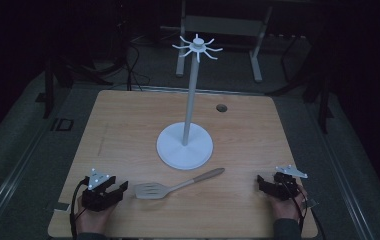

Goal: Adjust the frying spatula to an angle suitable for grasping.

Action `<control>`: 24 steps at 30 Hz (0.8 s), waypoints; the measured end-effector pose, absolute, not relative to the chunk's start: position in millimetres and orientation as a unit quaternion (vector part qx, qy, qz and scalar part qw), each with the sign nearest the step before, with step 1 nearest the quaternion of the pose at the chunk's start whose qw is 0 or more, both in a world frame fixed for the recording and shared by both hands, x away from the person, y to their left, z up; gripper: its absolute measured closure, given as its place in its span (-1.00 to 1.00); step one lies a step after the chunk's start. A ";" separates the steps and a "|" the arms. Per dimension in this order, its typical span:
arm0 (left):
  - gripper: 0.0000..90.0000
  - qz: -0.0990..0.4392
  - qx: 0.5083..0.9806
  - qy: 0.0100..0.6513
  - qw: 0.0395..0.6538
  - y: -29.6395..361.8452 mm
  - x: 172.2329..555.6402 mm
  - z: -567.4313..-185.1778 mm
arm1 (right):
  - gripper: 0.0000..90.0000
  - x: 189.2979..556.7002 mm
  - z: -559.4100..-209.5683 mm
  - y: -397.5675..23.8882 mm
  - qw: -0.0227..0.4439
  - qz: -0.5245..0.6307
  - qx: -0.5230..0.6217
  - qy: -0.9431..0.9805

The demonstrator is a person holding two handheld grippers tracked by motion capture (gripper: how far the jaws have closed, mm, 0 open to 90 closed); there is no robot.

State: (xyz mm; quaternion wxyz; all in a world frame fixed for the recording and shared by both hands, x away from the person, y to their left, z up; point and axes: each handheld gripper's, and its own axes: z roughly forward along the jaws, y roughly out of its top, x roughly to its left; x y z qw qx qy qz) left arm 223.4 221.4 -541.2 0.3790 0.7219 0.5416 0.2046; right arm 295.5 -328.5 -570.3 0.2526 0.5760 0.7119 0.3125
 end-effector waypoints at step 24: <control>0.27 0.155 0.781 0.453 0.402 149.2 252.6 -508.4 | 0.25 284.6 -558.3 -342.1 0.268 0.371 0.584 0.670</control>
